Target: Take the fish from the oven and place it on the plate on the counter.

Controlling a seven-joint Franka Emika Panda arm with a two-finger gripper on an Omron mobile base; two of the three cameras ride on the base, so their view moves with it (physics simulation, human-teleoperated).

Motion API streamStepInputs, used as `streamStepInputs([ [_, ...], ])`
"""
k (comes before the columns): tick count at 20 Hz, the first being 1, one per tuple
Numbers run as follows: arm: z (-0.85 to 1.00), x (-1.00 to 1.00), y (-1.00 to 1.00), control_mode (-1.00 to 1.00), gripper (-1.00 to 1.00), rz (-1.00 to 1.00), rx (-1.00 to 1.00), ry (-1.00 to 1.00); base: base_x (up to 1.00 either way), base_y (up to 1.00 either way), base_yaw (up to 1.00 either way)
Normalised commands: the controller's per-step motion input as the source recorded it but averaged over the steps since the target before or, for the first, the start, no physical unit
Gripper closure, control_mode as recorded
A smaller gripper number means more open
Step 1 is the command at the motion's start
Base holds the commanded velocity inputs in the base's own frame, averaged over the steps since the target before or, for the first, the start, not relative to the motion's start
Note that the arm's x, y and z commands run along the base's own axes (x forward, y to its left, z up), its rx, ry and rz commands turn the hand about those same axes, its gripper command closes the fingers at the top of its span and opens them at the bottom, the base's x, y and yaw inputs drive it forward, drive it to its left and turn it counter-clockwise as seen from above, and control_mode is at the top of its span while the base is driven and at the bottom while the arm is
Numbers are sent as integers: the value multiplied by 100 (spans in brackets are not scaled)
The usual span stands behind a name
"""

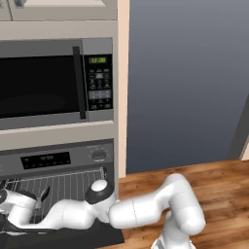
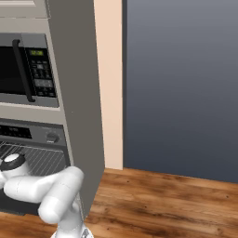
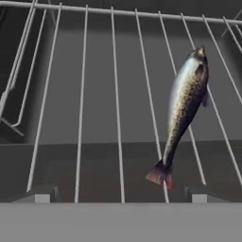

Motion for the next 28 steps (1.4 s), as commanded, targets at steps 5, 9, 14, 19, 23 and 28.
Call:
streamStepInputs([
  [5, 0, -2, -24, -100, -100, -11, 17, -14, 0, 0, 0],
  [9, 6, 0, -69, -100, -100, -8, 31, 0, 0, 0, 0],
  [14, 11, 1, -86, -100, -100, -5, 36, 0, 0, 0, 0],
  [19, -15, 0, -100, -100, -100, -8, 33, 0, 0, 0, 0],
  [23, -23, -4, -95, -100, -100, -3, 16, -2, 0, 0, 0],
  [28, 0, 14, -24, -100, -100, 5, 0, 2, 0, 0, 0],
])
